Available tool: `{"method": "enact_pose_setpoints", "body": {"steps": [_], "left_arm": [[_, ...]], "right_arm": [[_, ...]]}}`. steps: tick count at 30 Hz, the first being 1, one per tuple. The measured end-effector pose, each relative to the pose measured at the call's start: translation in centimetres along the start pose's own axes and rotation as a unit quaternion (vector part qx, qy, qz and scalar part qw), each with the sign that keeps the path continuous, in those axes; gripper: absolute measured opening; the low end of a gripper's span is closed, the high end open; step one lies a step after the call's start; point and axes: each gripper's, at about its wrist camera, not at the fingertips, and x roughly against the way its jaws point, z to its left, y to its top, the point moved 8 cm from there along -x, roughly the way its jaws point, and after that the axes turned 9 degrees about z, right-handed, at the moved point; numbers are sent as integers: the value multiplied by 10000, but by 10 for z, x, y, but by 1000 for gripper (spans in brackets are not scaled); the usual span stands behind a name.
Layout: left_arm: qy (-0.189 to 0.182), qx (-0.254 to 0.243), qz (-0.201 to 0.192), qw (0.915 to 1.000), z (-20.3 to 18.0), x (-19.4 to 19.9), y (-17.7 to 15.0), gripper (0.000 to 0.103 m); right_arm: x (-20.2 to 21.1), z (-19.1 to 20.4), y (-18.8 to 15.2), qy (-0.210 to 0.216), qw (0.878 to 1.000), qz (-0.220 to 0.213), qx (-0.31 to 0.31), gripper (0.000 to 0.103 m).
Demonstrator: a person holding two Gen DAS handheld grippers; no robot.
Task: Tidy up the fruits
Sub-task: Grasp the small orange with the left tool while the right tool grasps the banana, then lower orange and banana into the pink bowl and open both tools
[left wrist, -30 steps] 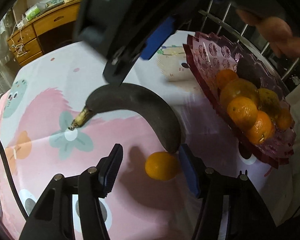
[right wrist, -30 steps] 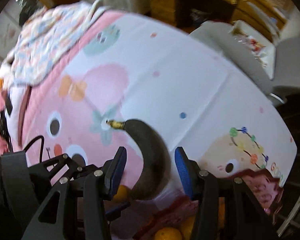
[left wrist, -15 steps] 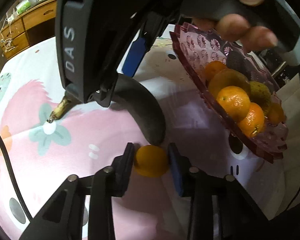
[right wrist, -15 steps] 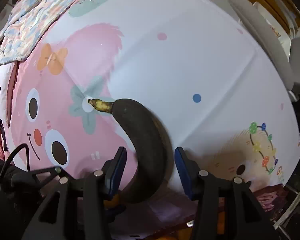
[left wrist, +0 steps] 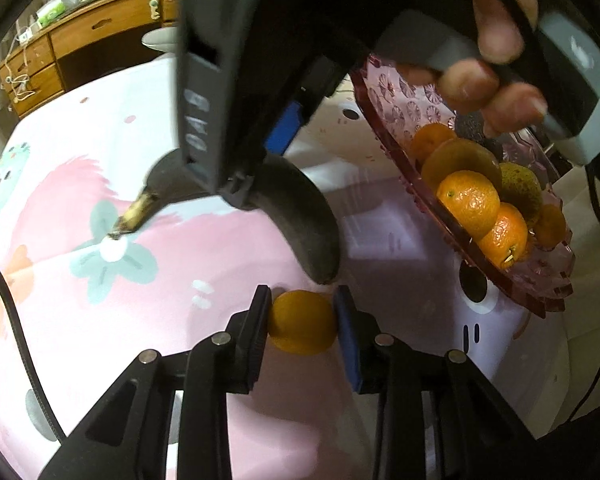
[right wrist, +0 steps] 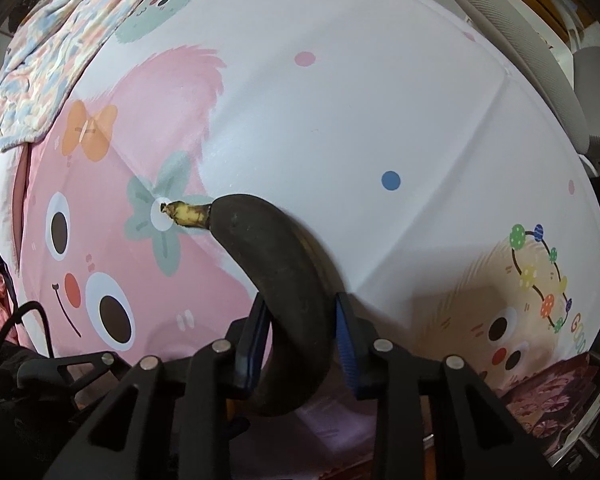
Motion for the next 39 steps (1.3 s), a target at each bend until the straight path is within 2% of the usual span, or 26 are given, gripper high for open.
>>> {"method": "enact_pose_setpoints", "body": {"steps": [7,13,22,32,39], "left_arm": [[300,386,-232,9985,23,37,-2,30],[497,765,-476,9947,36,79,-3,30],[638,986,-874,9892,34,136,5,30],[447,646,-1194,9897,-15,160,31,30],[279,456,-1320,9898,-54,162,48,30]], "right_arm": [[17,-1,-13,187,9990,-252,-302,28],[53,4,-34,478,9950,-651,-588,29],[104,-7,-97,956,9781,-1257,-1352,29],[128,-51,-177,891,9572,-1591,-2248,29],[123,-88,-227,839,9430,-1635,-2775,29]]}}
